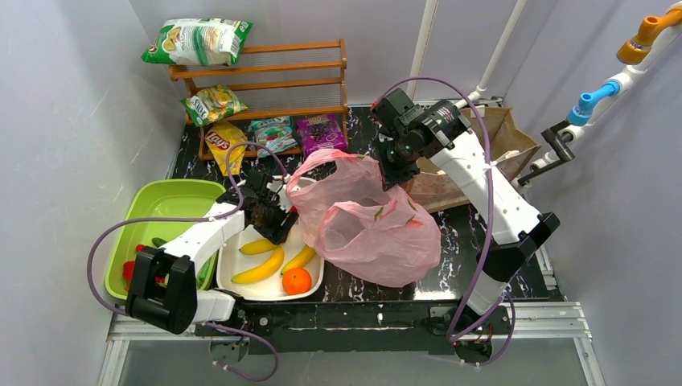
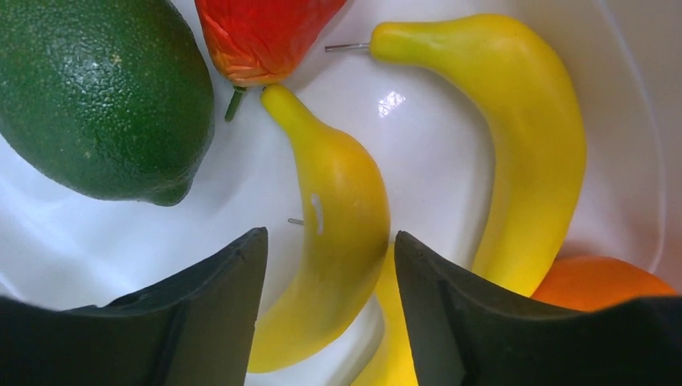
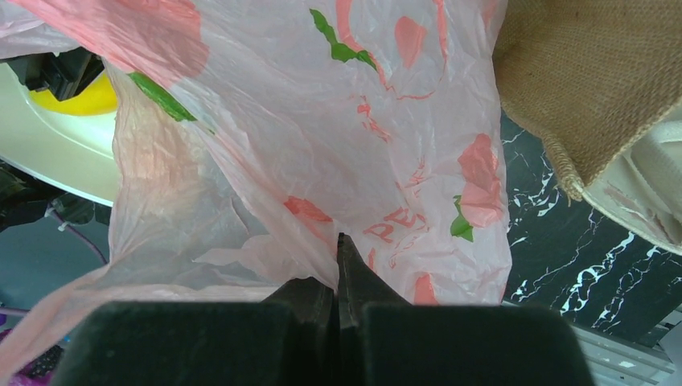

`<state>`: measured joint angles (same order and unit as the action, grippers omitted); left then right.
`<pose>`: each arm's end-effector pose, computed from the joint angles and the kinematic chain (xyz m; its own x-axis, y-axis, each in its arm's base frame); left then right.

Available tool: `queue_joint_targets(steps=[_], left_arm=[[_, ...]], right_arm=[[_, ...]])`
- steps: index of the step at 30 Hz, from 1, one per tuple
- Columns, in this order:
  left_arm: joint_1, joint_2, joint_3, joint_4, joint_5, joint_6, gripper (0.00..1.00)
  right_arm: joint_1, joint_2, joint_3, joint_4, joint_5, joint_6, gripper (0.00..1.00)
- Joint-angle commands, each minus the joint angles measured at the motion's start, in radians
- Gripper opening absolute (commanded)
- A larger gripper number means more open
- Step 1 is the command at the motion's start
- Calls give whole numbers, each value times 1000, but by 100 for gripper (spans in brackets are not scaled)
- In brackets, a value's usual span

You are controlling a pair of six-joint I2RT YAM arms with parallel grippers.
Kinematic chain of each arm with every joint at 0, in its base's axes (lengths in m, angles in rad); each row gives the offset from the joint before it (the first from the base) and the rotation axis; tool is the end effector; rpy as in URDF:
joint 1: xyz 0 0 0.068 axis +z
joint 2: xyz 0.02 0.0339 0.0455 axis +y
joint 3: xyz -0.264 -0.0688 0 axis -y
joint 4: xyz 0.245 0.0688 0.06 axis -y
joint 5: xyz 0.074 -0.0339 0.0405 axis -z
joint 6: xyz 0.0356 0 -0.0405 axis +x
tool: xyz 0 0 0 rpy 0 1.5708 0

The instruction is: Place the food into the grocery bag and tie it

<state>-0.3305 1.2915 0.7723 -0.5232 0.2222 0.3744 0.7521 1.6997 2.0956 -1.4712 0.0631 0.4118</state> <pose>0.2287 -0.0868 0.2039 -0.6061 0.5851 -0.5388 0.6912 0.7227 0.0072 0.2271 0.2094 0.4288 -0.8529 -0.2509 -0.4579 -0.3476 0.9272 0.1395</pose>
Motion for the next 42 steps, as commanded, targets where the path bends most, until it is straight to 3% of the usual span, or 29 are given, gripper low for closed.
queue_joint_targets(steps=[1,4,9,10,21,25,37,42], left_arm=[[1,21,-13,9,9,-1,54],[-1,35,-17,8,28,-12,39],[0,30,-11,-8,55,-55,2],[0,25,-7,-17,60,-67,0],[0,-208,34,-89,-43,-162,0],[0,-263,74,-128,-71,-259,0],[1,-407,242,-331,-27,-346,0],[0,-438,337,-405,76,-367,0]], right_arm=[[-6,-48,-12,-17,-6,-9,1],[-6,-52,-17,-15,-6,-5,1],[-7,-50,-14,-12,-14,-5,1],[-7,-47,-9,-11,-17,-5,1],[-7,-33,-8,16,-71,16,1],[-7,-29,-9,30,-107,33,1],[-7,-6,4,57,-137,67,1],[-7,-7,-8,71,-137,85,1]])
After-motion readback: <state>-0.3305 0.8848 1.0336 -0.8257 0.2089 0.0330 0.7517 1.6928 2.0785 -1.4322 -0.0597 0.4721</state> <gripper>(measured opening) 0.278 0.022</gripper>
